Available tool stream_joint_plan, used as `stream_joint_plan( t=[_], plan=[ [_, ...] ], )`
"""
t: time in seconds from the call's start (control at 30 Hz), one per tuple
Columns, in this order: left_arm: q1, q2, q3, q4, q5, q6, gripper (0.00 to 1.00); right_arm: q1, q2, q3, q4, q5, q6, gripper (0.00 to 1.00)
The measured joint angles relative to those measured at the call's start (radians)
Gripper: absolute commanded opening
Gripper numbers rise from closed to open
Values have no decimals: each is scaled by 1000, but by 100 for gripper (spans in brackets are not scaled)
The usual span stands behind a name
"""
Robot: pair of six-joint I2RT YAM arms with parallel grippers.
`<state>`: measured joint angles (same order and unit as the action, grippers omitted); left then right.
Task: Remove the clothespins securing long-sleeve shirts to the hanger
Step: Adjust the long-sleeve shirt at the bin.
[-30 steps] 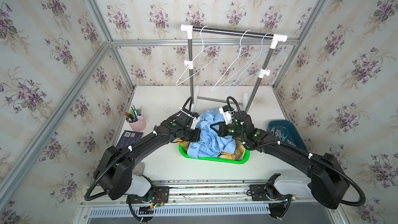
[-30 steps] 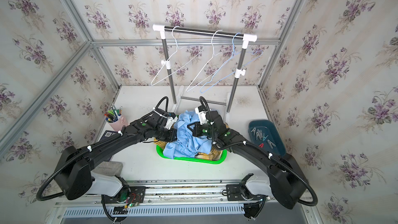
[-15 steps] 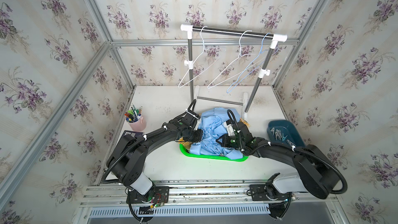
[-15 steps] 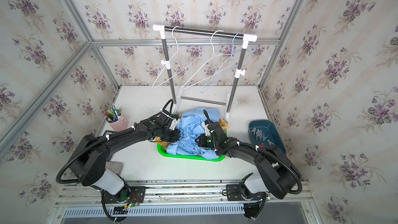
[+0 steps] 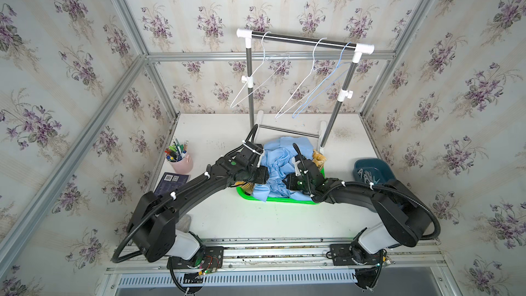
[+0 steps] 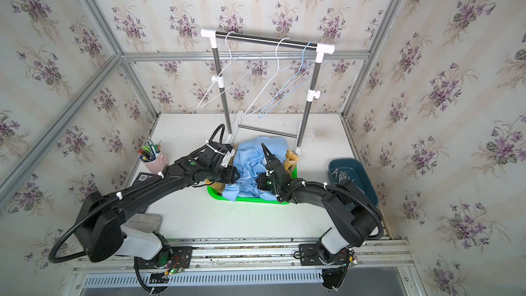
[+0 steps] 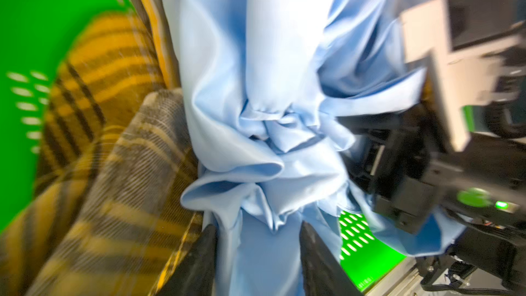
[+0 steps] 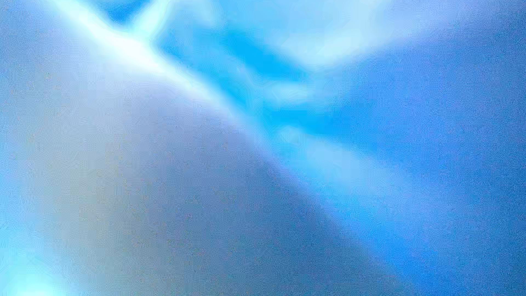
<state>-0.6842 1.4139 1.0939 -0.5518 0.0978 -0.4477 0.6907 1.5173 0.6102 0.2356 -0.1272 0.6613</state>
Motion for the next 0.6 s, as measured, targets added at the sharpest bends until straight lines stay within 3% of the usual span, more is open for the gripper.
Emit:
stream_joint_plan(
  t=[0.13,0.37,0.6],
  plan=[
    [-25,-56,53,-45,-31,16,59,5,-61,-47,-10,5,5,15],
    [-71,66,137,-22,-6,-3,59,76,-100,-121,23,12,22,16],
    [-69,220,116,105,10,-53,57,101,-243,-167,-30,-9,56,37]
  ],
)
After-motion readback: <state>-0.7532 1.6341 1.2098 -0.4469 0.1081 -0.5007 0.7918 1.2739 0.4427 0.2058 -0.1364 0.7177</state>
